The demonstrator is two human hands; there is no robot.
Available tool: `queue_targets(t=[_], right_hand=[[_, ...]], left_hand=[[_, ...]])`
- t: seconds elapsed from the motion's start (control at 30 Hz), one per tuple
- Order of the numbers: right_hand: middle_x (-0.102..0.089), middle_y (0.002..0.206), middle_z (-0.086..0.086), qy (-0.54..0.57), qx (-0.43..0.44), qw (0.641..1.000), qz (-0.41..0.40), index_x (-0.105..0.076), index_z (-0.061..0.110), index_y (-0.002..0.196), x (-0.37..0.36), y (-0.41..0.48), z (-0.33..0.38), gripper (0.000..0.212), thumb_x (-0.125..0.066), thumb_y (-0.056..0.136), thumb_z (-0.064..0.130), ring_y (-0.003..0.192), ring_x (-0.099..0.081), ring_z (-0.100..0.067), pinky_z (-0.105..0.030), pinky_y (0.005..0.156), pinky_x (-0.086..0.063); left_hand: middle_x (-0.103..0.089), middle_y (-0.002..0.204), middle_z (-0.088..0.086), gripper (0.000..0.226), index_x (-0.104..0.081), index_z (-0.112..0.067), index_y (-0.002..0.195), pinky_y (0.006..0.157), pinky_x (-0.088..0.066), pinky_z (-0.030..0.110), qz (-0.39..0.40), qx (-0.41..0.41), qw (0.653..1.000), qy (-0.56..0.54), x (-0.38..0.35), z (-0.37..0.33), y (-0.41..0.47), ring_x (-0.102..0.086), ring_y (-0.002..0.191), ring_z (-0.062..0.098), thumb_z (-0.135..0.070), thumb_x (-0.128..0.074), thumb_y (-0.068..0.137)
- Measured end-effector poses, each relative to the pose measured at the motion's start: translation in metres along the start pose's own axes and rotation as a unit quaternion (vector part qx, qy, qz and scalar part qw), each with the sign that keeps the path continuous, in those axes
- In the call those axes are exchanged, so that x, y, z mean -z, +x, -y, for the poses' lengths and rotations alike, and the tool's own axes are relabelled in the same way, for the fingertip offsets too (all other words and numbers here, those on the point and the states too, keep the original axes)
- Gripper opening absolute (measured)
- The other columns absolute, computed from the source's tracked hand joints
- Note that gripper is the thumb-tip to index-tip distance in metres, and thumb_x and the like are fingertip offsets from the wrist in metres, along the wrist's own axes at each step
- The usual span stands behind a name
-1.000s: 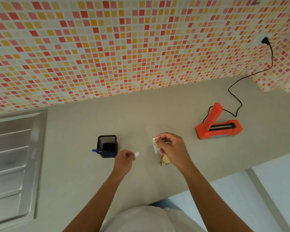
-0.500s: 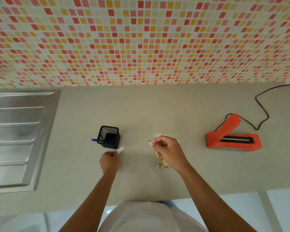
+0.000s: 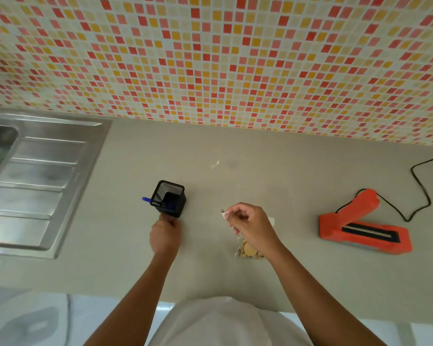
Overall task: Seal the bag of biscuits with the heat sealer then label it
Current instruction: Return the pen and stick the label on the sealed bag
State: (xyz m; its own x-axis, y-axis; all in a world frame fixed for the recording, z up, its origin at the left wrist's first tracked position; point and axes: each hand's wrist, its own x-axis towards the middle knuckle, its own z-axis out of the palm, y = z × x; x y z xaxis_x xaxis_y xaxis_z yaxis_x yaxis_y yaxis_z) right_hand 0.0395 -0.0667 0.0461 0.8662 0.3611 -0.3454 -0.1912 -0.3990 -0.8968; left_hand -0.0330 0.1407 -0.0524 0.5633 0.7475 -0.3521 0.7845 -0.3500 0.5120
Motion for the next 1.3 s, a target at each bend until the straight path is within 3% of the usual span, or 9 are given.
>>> queue_targets(t=[0.17, 0.3, 0.43, 0.53, 0.67, 0.9, 1.03, 1.13, 1.3], right_hand=[[-0.069, 0.069, -0.009, -0.003, 0.01, 1.0, 0.008, -0.073, 0.012, 0.086, 0.001, 0.006, 0.001, 0.007, -0.07, 0.089, 0.017, 0.05, -0.056, -0.013, -0.021, 0.057, -0.049], [-0.067, 0.068, -0.006, -0.006, 0.02, 1.0, -0.017, -0.073, 0.013, 0.084, 0.004, 0.011, -0.001, 0.005, -0.071, 0.088, 0.015, 0.051, -0.056, -0.01, -0.021, 0.056, -0.049], [-0.067, 0.07, 0.001, -0.007, 0.021, 0.999, -0.042, -0.074, 0.013, 0.086, 0.008, 0.011, -0.005, 0.004, -0.071, 0.088, 0.015, 0.053, -0.057, -0.013, -0.024, 0.057, -0.05], [-0.07, 0.074, -0.002, -0.014, 0.026, 0.998, -0.055, -0.074, 0.015, 0.088, 0.013, 0.012, -0.007, 0.004, -0.07, 0.089, 0.017, 0.059, -0.063, -0.022, -0.027, 0.06, -0.052], [-0.071, 0.073, 0.006, -0.02, 0.029, 0.996, -0.076, -0.074, 0.019, 0.086, 0.021, 0.014, -0.011, 0.004, -0.071, 0.089, 0.02, 0.062, -0.064, -0.008, -0.021, 0.061, -0.052], [-0.075, 0.088, 0.011, -0.009, 0.02, 0.996, -0.084, -0.077, 0.02, 0.089, 0.029, 0.013, -0.02, 0.006, -0.072, 0.088, 0.016, 0.065, -0.064, -0.002, -0.022, 0.065, -0.055], [-0.076, 0.089, 0.013, 0.011, 0.013, 0.997, -0.076, -0.076, 0.031, 0.09, 0.032, 0.01, -0.02, 0.018, -0.073, 0.086, 0.013, 0.063, -0.063, -0.002, -0.022, 0.064, -0.055], [-0.074, 0.083, 0.016, 0.016, 0.018, 0.999, -0.047, -0.076, 0.031, 0.097, 0.037, 0.008, -0.019, 0.032, -0.062, 0.088, 0.003, 0.059, -0.059, -0.008, -0.021, 0.06, -0.05], [-0.072, 0.085, 0.009, 0.027, -0.006, 0.999, -0.022, -0.078, 0.026, 0.102, 0.045, 0.016, -0.034, 0.053, -0.044, 0.083, -0.01, 0.051, -0.036, -0.019, -0.026, 0.048, -0.034]], left_hand=[[-0.071, 0.091, 0.009, 0.012, -0.068, -0.013, 0.094, 0.068, -0.045, 0.029, 0.032, -0.013, 0.999, -0.042, 0.001, -0.007, -0.002, -0.066, 0.087, 0.032, -0.02, -0.061, 0.089], [-0.069, 0.061, -0.003, 0.028, -0.067, -0.013, 0.065, 0.059, -0.042, 0.025, 0.133, -0.068, 0.979, -0.141, 0.007, -0.042, -0.019, -0.057, 0.055, 0.008, -0.026, -0.064, 0.09], [-0.067, 0.066, 0.004, 0.021, -0.072, -0.006, 0.078, 0.045, -0.035, 0.021, 0.247, -0.066, 0.917, -0.306, 0.02, -0.084, -0.042, -0.046, 0.049, 0.012, -0.022, -0.065, 0.091], [-0.072, 0.079, 0.007, 0.015, -0.076, -0.012, 0.089, 0.047, -0.039, 0.025, 0.285, -0.094, 0.901, -0.315, 0.024, -0.102, -0.051, -0.053, 0.059, 0.013, -0.016, -0.062, 0.091], [-0.076, 0.086, 0.004, 0.016, -0.076, -0.014, 0.091, 0.052, -0.046, 0.028, 0.289, -0.094, 0.901, -0.309, 0.021, -0.113, -0.054, -0.062, 0.067, 0.012, -0.013, -0.061, 0.091], [-0.076, 0.088, 0.007, 0.009, -0.074, -0.01, 0.092, 0.059, -0.05, 0.032, 0.307, -0.078, 0.894, -0.318, 0.011, -0.124, -0.056, -0.068, 0.073, 0.016, -0.015, -0.068, 0.088], [-0.075, 0.083, 0.009, 0.013, -0.072, -0.009, 0.094, 0.061, -0.052, 0.03, 0.309, -0.08, 0.893, -0.315, 0.006, -0.126, -0.056, -0.068, 0.075, 0.015, -0.014, -0.074, 0.082], [-0.074, 0.083, 0.003, 0.02, -0.07, -0.01, 0.096, 0.061, -0.054, 0.028, 0.31, -0.08, 0.894, -0.314, 0.003, -0.129, -0.054, -0.068, 0.073, 0.012, -0.017, -0.079, 0.079], [-0.073, 0.092, 0.005, 0.028, -0.069, -0.009, 0.1, 0.06, -0.054, 0.025, 0.307, -0.09, 0.903, -0.286, -0.004, -0.134, -0.051, -0.066, 0.07, 0.01, -0.017, -0.082, 0.077]])
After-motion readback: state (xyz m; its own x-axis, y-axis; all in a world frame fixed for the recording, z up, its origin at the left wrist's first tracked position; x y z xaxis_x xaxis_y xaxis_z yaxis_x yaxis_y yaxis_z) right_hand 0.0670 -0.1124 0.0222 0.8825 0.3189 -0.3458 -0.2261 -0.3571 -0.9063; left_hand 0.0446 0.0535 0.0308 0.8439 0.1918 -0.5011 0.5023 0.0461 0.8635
